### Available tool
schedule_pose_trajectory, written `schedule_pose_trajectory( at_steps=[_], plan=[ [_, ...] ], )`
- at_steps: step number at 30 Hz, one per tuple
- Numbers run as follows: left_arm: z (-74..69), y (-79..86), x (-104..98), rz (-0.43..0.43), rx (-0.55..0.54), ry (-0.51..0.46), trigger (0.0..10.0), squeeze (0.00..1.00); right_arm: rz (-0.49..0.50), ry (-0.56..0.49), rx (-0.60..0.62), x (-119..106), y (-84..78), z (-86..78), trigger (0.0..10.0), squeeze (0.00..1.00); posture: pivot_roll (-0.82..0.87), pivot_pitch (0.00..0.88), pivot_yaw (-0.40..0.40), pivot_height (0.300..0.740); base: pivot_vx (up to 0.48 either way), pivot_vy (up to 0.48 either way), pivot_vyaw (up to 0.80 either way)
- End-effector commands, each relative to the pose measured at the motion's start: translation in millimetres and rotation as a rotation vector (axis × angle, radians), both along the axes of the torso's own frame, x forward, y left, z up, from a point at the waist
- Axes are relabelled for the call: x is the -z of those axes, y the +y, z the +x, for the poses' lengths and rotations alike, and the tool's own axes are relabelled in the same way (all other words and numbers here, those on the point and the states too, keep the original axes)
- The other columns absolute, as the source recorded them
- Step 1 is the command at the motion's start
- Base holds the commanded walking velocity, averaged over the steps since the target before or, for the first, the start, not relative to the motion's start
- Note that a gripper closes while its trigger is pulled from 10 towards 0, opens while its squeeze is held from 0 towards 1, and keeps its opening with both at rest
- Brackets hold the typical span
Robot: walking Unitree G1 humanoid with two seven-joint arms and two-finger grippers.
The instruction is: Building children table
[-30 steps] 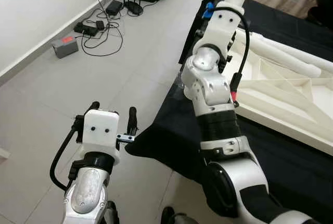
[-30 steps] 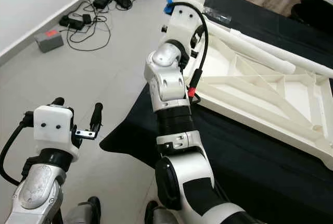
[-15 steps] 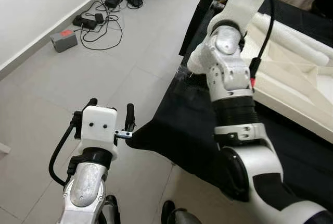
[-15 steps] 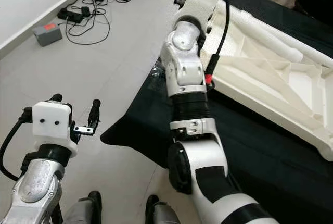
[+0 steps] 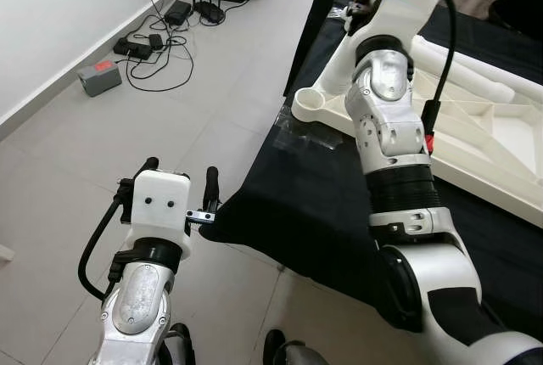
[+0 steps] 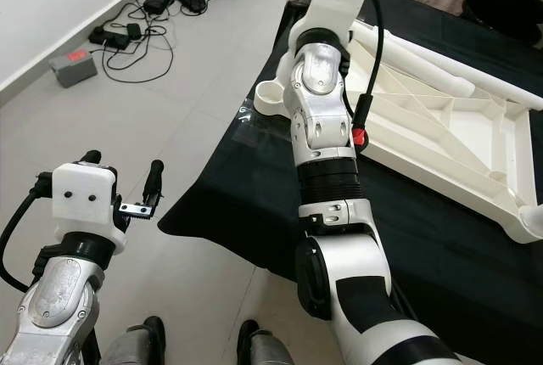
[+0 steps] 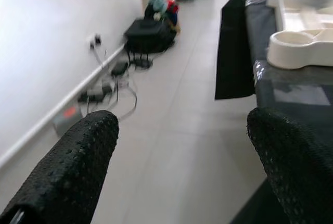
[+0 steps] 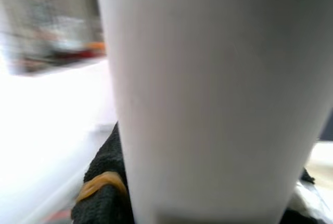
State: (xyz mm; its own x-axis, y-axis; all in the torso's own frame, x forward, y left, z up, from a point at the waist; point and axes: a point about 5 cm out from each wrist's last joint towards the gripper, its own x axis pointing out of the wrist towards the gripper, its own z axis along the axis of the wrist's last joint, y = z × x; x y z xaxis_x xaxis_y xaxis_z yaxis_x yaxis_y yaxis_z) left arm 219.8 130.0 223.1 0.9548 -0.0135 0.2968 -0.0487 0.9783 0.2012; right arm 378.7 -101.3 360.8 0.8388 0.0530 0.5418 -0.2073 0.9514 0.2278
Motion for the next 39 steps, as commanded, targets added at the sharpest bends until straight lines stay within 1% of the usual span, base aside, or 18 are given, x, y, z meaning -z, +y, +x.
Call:
schedule_pose_trajectory(
  at_steps=[1, 2, 4, 5, 7, 8, 10, 11, 13, 20, 21, 25, 27, 29, 30, 32, 36, 39],
  plan=[
    [1.1, -1.7, 1, 0.032, 0.02, 0.003, 10.0, 0.0, 0.015, -0.035, -0.156, 0, 6.5, -4.4, 10.0, 0.0, 0.06, 0.212, -0.141, 0.74, 0.0, 0.0, 0.0],
    [1.1, -1.7, 1, 0.032, 0.02, 0.003, 10.0, 0.0, 0.015, -0.035, -0.156, 0, 6.5, -4.4, 10.0, 0.0, 0.06, 0.212, -0.141, 0.74, 0.0, 0.0, 0.0],
    [3.5, -0.7, -3, 0.056, 0.031, -0.01, 10.0, 0.0, -0.041, -0.023, -0.309, 6, 15.7, -6.8, 10.0, 0.0, 0.06, 0.207, -0.138, 0.74, 0.0, 0.0, 0.0],
    [3.5, -0.7, -3, 0.056, 0.031, -0.01, 10.0, 0.0, -0.041, -0.023, -0.309, 6, 15.7, -6.8, 10.0, 0.0, 0.06, 0.207, -0.138, 0.74, 0.0, 0.0, 0.0],
    [6.4, 1.5, -7, 0.077, 0.038, -0.022, 10.0, 0.0, -0.17, -0.028, -0.471, 19, 24.7, -13.0, 10.0, 0.0, 0.05, 0.203, -0.135, 0.74, 0.0, 0.0, 0.0],
    [6.4, 1.5, -7, 0.077, 0.038, -0.022, 10.0, 0.0, -0.17, -0.028, -0.471, 19, 24.7, -13.0, 10.0, 0.0, 0.05, 0.203, -0.135, 0.74, 0.0, 0.0, 0.0],
    [10.7, 2.8, -13, 0.104, 0.058, -0.025, 10.0, 0.0, -0.301, 0.025, -0.592, 41, 23.2, -15.5, 10.0, 0.0, 0.05, 0.198, -0.136, 0.74, 0.0, 0.0, 0.0],
    [10.7, 2.8, -13, 0.104, 0.058, -0.025, 10.0, 0.0, -0.301, 0.025, -0.592, 41, 23.2, -15.5, 10.0, 0.0, 0.05, 0.198, -0.136, 0.74, 0.0, 0.0, 0.0],
    [14.9, 2.6, -17, 0.12, 0.08, -0.02, 10.0, 0.0, -0.36, 0.084, -0.636, 57, 19.1, -15.1, 10.0, 0.0, 0.05, 0.189, -0.131, 0.74, 0.0, 0.0, 0.0],
    [22.3, 1.1, -21, 0.173, 0.138, 0.016, 10.0, 0.0, -0.377, 0.097, -0.693, 65, 18.9, -18.6, 10.0, 0.0, 0.05, 0.192, -0.132, 0.74, 0.0, 0.0, 0.0],
    [27.7, 0.8, -22, 0.189, 0.187, 0.041, 10.0, 0.0, -0.381, 0.089, -0.735, 65, 23.9, -23.3, 10.0, 0.0, 0.05, 0.195, -0.132, 0.74, 0.0, 0.0, 0.0],
    [30.1, 0.7, -21, 0.183, 0.215, 0.054, 10.0, 0.0, -0.38, 0.08, -0.764, 63, 26.8, -26.8, 10.0, 0.0, 0.05, 0.197, -0.132, 0.74, 0.0, 0.0, 0.0],
    [33.3, 1.0, -20, 0.18, 0.241, 0.069, 10.0, 0.0, -0.367, 0.064, -0.802, 59, 30.7, -31.7, 10.0, 0.0, 0.05, 0.197, -0.131, 0.74, 0.0, 0.0, 0.0],
    [41.9, 4.4, -17, 0.155, 0.271, 0.092, 10.0, 0.0, -0.327, 0.029, -0.895, 48, 37.0, -42.5, 10.0, 0.0, 0.05, 0.195, -0.131, 0.74, 0.0, 0.0, 0.0],
    [41.9, 4.4, -17, 0.155, 0.271, 0.092, 10.0, 0.0, -0.327, 0.029, -0.895, 48, 37.0, -42.5, 10.0, 0.0, 0.05, 0.195, -0.131, 0.74, 0.0, 0.0, 0.0],
    [49.7, 6.6, -11, 0.14, 0.283, 0.12, 10.0, 0.0, -0.305, 0.001, -0.949, 40, 40.8, -49.3, 10.0, 0.0, 0.06, 0.193, -0.135, 0.74, 0.0, 0.0, 0.0],
    [52.9, 6.7, -6, 0.144, 0.294, 0.136, 10.0, 0.0, -0.3, -0.013, -0.963, 37, 42.4, -51.7, 10.0, 0.0, 0.05, 0.193, -0.134, 0.74, 0.0, 0.0, 0.0],
    [59.8, 7.1, 3, 0.149, 0.318, 0.174, 10.0, 0.0, -0.293, -0.03, -0.994, 34, 45.5, -55.8, 10.0, 0.0, 0.05, 0.193, -0.132, 0.74, 0.0, 0.0, 0.0]
  ],
)
